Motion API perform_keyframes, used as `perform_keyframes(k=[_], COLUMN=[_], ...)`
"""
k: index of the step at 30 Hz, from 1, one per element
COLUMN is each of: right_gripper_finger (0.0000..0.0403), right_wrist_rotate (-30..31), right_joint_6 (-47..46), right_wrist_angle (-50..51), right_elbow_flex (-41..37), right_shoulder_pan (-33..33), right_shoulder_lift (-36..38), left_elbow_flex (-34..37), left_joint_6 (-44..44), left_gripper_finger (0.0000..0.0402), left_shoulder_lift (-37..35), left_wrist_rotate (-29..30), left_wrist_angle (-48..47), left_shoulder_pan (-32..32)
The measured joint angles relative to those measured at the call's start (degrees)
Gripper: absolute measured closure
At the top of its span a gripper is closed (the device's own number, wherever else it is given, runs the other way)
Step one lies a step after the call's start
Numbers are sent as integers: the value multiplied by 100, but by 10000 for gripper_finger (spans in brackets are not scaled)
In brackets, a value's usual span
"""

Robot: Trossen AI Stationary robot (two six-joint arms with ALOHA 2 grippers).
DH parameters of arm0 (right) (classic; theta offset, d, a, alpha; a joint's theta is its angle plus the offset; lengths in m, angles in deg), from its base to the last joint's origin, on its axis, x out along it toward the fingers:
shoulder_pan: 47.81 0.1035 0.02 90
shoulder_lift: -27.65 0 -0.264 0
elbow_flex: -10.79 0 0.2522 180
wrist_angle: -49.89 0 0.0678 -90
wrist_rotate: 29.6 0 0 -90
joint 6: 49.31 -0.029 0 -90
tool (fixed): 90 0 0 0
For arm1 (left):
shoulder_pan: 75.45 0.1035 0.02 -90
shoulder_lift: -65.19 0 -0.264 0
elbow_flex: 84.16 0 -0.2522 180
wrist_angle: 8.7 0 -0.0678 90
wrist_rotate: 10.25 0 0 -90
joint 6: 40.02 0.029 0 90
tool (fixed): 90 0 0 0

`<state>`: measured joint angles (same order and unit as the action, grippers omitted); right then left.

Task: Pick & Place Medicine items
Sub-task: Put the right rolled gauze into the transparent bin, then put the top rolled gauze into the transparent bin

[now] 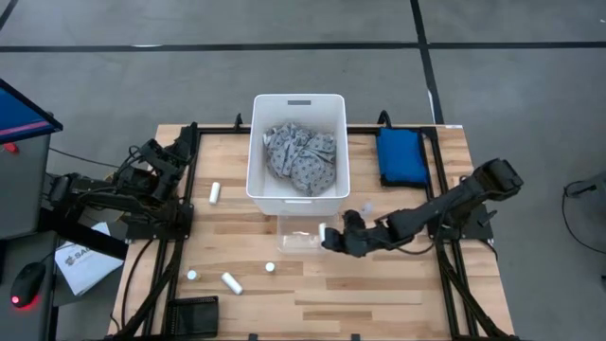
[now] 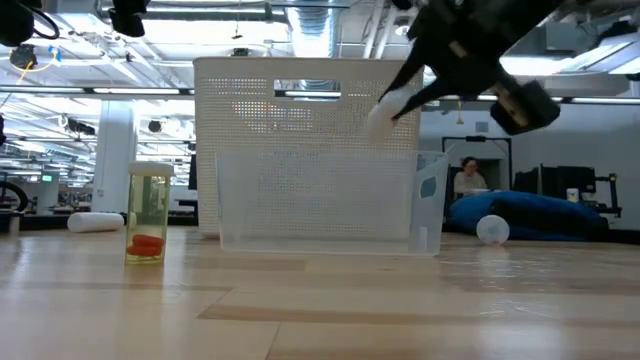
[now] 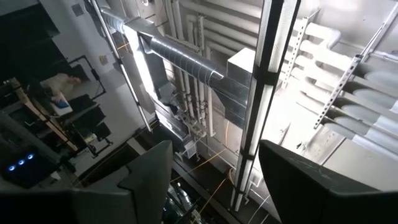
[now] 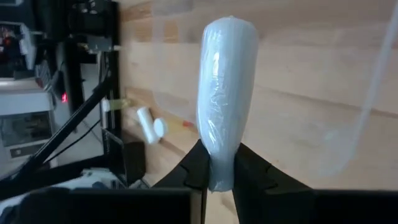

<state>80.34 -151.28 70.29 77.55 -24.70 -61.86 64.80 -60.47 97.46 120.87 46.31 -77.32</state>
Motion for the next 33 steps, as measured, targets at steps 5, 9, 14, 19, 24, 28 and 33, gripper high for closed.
perform_keyframes(k=[5,9,14,19,24,28,33], right_gripper_finger=[361,352,322,267,214,193,193], right_wrist_rotate=[10,134,154,127,182,238,321], right_joint_6=[4,2,1,-38,30,83,310], right_wrist_angle=[32,98,238,473,619,636,668], right_elbow_flex=[110,107,109,105,107,105,98], right_shoulder_pan=[-87,-122,-159,-157,-176,-219,-179], right_shoulder_lift=[-185,-171,-124,-111,27,66,231], left_elbow_flex=[1,1,1,1,1,1,1], left_joint_6=[-13,-9,0,3,5,64,94], left_gripper_finger=[169,170,170,169,169,169,169], left_shoulder_lift=[-2,-2,-2,-2,-2,-2,-2], left_wrist_rotate=[-62,-65,-65,-66,-67,-68,-69], left_wrist_angle=[-6,-10,-32,-37,-39,-39,-42], left_shoulder_pan=[0,1,0,1,0,2,0])
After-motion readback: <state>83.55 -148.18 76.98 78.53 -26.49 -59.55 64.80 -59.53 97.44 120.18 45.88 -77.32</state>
